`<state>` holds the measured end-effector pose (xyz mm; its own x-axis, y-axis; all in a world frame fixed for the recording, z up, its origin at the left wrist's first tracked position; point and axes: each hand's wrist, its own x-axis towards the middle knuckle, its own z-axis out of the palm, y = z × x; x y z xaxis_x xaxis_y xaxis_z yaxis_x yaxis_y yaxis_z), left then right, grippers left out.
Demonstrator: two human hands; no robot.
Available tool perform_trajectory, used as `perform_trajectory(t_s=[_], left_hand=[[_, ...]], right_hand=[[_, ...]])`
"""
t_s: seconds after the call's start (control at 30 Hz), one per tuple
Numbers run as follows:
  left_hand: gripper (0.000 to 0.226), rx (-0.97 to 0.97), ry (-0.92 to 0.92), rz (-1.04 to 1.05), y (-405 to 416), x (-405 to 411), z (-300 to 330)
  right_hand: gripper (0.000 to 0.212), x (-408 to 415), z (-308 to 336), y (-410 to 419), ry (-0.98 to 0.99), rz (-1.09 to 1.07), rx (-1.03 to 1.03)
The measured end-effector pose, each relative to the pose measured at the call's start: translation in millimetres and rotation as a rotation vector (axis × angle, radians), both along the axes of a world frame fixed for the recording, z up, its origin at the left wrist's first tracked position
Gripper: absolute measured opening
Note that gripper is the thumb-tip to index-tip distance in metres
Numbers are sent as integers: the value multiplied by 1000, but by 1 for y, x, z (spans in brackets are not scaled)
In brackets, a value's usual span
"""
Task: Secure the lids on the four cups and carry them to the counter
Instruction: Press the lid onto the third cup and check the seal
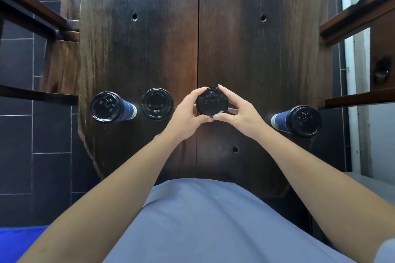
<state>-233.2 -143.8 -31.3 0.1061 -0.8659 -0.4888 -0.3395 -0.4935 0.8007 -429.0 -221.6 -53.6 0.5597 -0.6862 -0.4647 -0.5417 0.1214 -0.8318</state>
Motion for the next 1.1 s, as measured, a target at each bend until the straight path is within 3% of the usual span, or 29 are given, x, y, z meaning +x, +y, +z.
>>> perform_trajectory(t_s=[0.27,0.47,0.63,0.87,0.97,1.1], left_hand=[[77,-39,-37,2,-10,2,13],[85,-3,-37,-125,-31,21,41],[90,-28,-10,-248,-35,32,64],[79,21,-159,-439,-16,32,86],[76,-55,-87,-379,-2,29,92],[77,-126,175,-194,21,31,98]], right_hand=[[77,3,14,-17,-32,29,-12],[62,9,54,-43,-11,160,-39],[74,14,80,-45,15,183,-49],[87,11,95,-19,-12,219,-70],[81,0,98,-8,-24,186,-96],[75,-35,100,6,-74,55,-48]])
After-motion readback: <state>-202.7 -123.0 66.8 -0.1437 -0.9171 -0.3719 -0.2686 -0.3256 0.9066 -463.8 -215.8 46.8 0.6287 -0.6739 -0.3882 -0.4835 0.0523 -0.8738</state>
